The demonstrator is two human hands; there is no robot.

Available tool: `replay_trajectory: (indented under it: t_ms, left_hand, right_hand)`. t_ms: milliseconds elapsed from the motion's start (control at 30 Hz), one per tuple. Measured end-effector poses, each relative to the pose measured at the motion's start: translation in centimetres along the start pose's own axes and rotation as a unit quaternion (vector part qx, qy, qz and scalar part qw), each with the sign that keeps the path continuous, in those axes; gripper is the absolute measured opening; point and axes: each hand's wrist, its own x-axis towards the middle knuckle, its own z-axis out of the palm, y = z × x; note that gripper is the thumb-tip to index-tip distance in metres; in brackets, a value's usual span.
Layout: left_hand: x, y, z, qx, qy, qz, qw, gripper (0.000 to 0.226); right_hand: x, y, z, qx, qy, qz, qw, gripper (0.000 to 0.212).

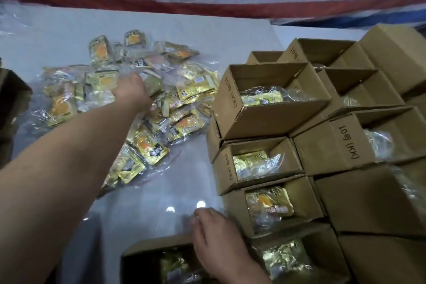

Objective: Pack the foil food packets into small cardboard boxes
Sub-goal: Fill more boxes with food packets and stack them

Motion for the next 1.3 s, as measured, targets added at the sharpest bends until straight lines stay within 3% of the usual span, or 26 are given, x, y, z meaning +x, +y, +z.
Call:
replay_trajectory:
  t_ms: [167,200,300,433,500,567,633,733,800,867,967,1067,1133,1200,1300]
  left_hand:
    - [-4.7,0.3,-5.1,-0.204,0.01,0.024,0.979,0.04]
    - [-6.3,0.3,-6.2,-0.246,0.012,0.032,0.969,0.039]
    - [-11.8,-0.4,-9.1,-0.32,0.015,0.065,0.945,0.062]
    - [-19.8,-2.0,-11.7,-0.484,-0.012,0.1,0.87,0.04]
    - [-24.0,-2.4,-12.3,-0.495,-0.029,0.112,0.861,0.04]
    - [-27.7,-2.4,-12.5,-0.518,-0.047,0.122,0.845,0.044]
    - [-30.6,-1.9,-12.6,-0.544,-0.064,0.135,0.826,0.047]
    - [-33.9,-0.6,-12.6,-0.556,-0.068,0.152,0.814,0.043]
    - [-35.6,0.4,-12.5,-0.567,-0.061,0.167,0.804,0.037]
    - [-36.8,1.3,-12.6,-0.563,-0.034,0.177,0.806,0.035]
    - [-38.1,2.0,-12.9,-0.469,0.036,0.207,0.858,0.058]
    - [-39.0,2.1,-12.4,-0.281,0.103,0.197,0.934,0.084]
    - [-39.1,1.9,-12.0,-0.184,0.14,0.191,0.954,0.085]
    - [-38.5,1.2,-11.4,-0.186,0.117,0.198,0.955,0.08]
    - [-37.4,-2.1,-9.1,-0.327,0.005,0.183,0.927,0.064]
  right_hand:
    - [0.4,0.2,-0.2,-0.012,-0.007,0.011,1.0,0.037]
    - [0.4,0.1,-0.3,-0.01,-0.009,0.013,1.0,0.037]
    - [0.4,-0.1,-0.6,-0.009,-0.017,0.02,1.0,0.036]
    - [-0.2,-0.4,-0.8,0.007,-0.014,0.02,1.0,0.034]
    - [-0.3,-1.0,-1.4,0.035,-0.026,0.039,0.998,0.035]
    - [-0.2,-2.7,-3.3,0.133,-0.006,0.083,0.988,0.033]
    - [-0.2,-5.0,-6.0,0.33,0.032,0.126,0.935,0.034]
    - [-1.0,-7.9,-10.4,0.618,0.001,0.077,0.782,0.065]
    - [-2.0,-9.4,-12.8,0.696,-0.004,0.041,0.717,0.065]
    - [-2.8,-10.3,-13.9,0.735,-0.006,0.033,0.678,0.067]
    - [-3.6,-10.5,-14.6,0.769,-0.042,0.011,0.638,0.071]
    - [-4.0,-10.5,-14.9,0.764,-0.072,-0.014,0.642,0.066]
    - [-4.3,-10.5,-14.8,0.747,-0.081,-0.008,0.66,0.066]
    - [-4.2,-10.1,-14.5,0.716,-0.049,0.011,0.696,0.066]
    - [-4.0,-9.0,-13.8,0.651,0.07,-0.007,0.756,0.064]
